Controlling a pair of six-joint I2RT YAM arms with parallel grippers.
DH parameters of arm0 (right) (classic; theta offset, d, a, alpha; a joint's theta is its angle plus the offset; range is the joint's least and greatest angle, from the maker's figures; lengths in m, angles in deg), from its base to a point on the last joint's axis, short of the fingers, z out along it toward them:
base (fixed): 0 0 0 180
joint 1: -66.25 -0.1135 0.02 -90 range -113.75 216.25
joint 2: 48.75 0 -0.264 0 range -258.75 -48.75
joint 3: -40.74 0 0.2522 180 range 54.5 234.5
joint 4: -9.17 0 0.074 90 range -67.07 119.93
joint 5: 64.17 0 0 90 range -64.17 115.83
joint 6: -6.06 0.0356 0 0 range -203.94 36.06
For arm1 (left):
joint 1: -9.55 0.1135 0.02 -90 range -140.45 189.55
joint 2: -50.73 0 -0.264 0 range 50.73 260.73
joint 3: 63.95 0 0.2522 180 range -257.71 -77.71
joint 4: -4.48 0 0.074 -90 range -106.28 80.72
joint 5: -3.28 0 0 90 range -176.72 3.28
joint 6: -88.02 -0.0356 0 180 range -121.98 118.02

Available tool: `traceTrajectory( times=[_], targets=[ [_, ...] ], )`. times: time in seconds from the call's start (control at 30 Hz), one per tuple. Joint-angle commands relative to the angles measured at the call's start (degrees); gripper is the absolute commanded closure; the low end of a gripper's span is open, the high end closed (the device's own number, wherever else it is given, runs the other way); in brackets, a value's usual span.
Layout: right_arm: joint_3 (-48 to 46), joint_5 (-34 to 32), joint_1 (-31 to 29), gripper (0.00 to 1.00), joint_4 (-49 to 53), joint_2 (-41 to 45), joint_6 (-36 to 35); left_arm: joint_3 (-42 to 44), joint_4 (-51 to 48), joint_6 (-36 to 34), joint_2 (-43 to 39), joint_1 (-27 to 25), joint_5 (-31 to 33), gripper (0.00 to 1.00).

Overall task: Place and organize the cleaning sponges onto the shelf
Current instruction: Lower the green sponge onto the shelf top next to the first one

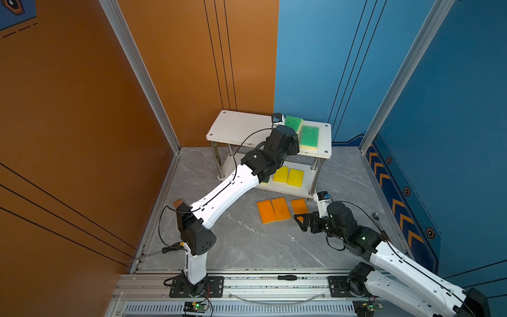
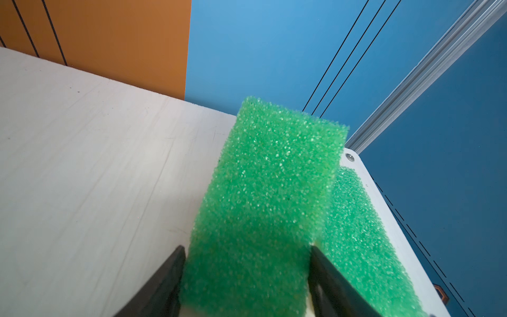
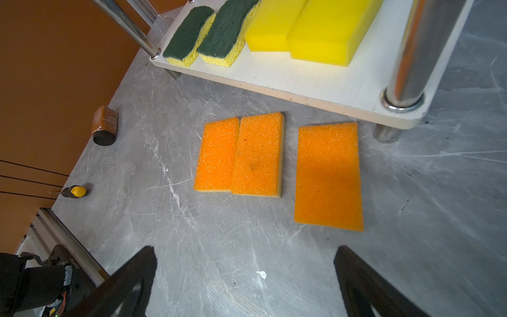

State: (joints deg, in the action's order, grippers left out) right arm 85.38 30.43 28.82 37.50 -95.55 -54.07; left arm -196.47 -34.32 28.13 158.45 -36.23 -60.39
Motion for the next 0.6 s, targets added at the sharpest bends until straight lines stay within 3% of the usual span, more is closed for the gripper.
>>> traceTrajectory(
  times=[0.0,0.37,0.57],
  targets=[
    [-0.7,-0.7,0.3,0.00,1.5,0.8,-0.3,-0.9,-0.7,0.7,1.2,0.5,-0.3,0.30],
    [-0.7,-0.6,0.5,0.00,1.5,0.7,-0.4,-0.4,-0.1,0.9,1.4,0.7,-0.6,0.30],
    [-0.6,-0.4,0.6,0.00,1.5,0.6,-0.5,-0.3,0.1,1.4,1.9,0.9,-0.6,0.38]
  ],
)
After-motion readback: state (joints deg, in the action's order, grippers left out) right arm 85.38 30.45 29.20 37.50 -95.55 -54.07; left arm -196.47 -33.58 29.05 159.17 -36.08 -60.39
